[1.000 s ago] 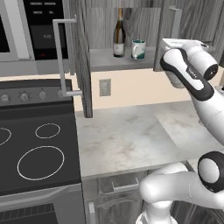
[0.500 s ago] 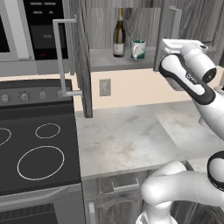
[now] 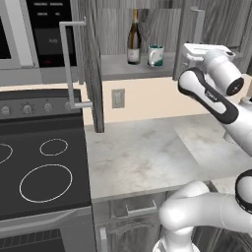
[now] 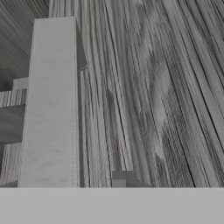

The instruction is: Open the cabinet directly in front. Then move the wine and the mug to the dining counter with the candle on it.

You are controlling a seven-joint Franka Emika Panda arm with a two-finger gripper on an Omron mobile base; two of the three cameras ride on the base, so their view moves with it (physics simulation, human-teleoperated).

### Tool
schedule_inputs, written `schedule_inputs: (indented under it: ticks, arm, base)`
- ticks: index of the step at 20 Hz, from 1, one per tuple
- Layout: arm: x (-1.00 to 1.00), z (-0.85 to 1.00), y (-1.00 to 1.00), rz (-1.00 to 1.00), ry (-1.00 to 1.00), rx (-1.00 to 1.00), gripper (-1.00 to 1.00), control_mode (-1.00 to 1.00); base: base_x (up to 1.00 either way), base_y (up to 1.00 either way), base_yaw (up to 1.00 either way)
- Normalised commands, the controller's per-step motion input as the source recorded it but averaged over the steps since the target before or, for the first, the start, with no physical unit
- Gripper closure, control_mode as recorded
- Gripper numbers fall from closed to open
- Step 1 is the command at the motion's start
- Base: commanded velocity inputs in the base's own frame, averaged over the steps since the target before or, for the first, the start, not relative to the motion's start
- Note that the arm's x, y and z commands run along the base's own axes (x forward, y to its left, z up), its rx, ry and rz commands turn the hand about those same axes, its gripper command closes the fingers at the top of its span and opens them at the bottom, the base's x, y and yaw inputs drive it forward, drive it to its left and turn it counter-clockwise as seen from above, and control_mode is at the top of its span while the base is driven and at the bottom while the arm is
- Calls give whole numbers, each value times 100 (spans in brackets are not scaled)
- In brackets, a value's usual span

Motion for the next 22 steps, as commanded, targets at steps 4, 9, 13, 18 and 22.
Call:
schedule_inputs:
  ticks: [4, 9, 13, 18, 22]
  arm:
    - [-37, 24, -44, -1, 1, 3, 100, -100]
    - [-13, 17, -32, -2, 6, 0, 100, -100]
    - [-27, 22, -63, -2, 9, 0, 100, -100]
    - [-35, 12, -88, 0, 5, 0, 100, -100]
    - [-49, 4, -100, 0, 2, 0, 100, -100]
  base:
    - [0, 0, 0]
    - [0, 0, 0]
    - [0, 0, 0]
    - [0, 0, 0]
    - [0, 0, 0]
